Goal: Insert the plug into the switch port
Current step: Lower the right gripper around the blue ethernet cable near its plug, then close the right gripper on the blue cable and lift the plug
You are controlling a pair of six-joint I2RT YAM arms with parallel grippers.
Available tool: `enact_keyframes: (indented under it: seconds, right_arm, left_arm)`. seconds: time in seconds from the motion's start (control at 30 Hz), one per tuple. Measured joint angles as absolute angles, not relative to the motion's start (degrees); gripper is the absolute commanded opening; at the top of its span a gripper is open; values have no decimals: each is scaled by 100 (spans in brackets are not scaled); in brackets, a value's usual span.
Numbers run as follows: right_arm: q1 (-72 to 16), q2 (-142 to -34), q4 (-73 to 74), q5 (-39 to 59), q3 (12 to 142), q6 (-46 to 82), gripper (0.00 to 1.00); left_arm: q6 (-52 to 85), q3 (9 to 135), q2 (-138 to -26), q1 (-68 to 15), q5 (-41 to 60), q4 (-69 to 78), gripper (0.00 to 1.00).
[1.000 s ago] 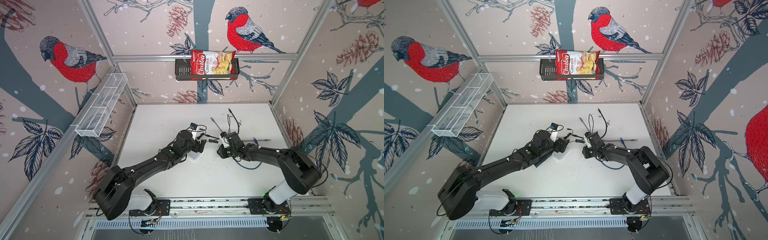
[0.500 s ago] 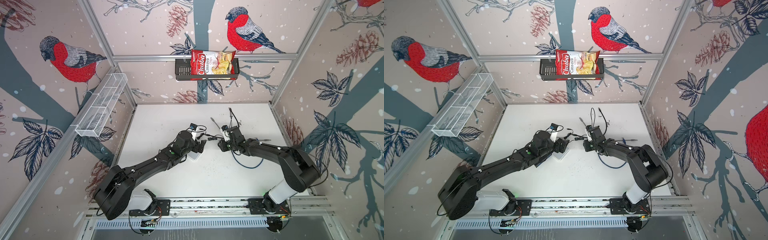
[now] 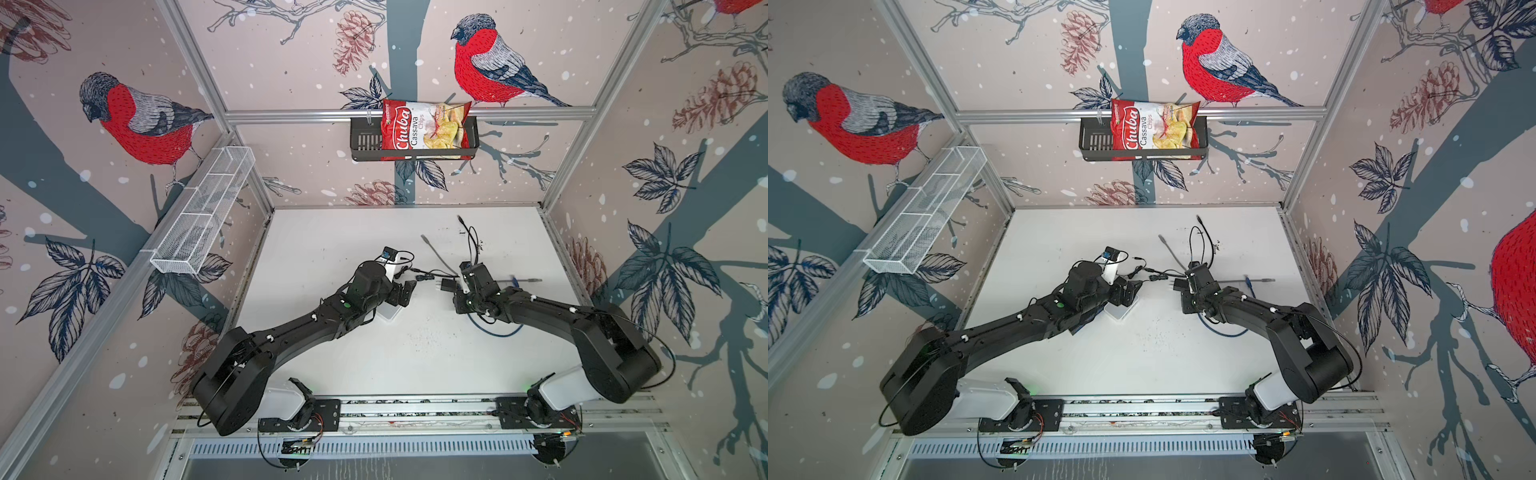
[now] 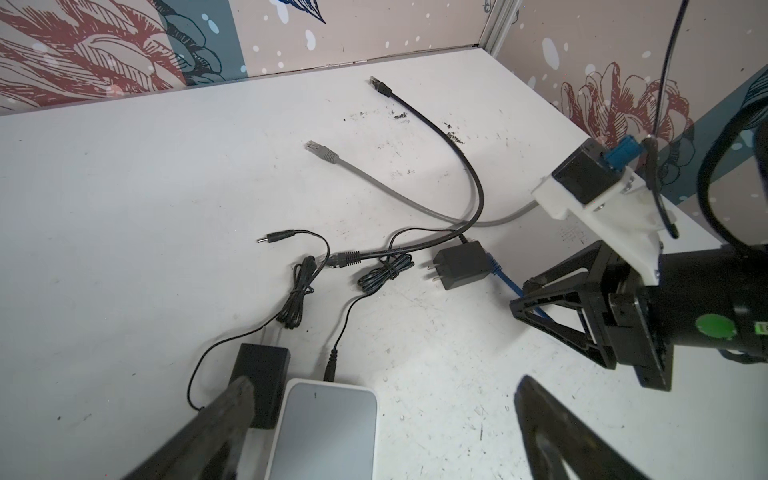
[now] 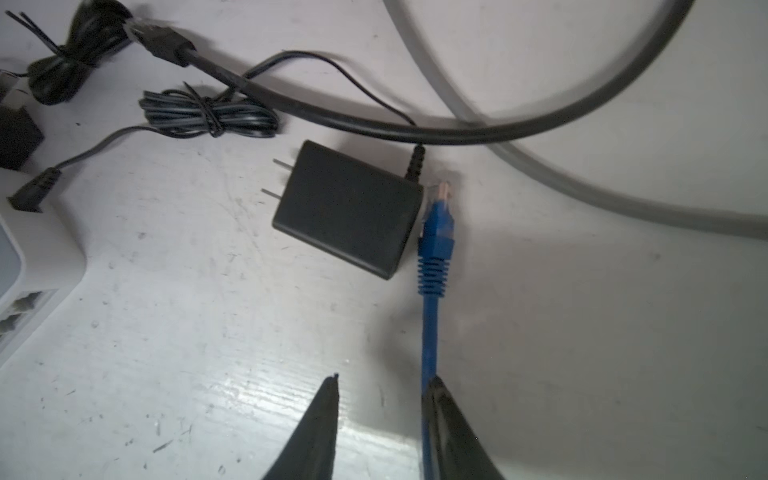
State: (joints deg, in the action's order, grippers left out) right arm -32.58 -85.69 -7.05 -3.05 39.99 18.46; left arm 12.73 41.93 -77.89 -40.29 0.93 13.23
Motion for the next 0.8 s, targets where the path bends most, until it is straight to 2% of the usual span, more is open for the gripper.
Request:
enact_keyframes:
  seconds: [0.23, 0.37, 0.53, 0.8]
  right_arm:
    - [-3249, -8641, -642, -467, 3931, 1992, 35]
    - [-3249, -8829, -596, -484, 3929, 2025, 25]
    - [-3247, -8967, -362, -569, 3935, 2093, 3]
    - [-3229, -8628, -346, -410, 3763, 2088, 0]
  left_arm:
    - [1352, 4193, -7789, -4029, 161, 1474, 97]
    - [1378, 4193, -7789, -4029, 200, 1481, 97]
    - [1468, 4213, -7815, -4027, 261, 1472, 97]
    - [1479, 4338, -7795, -4027, 257, 1426, 97]
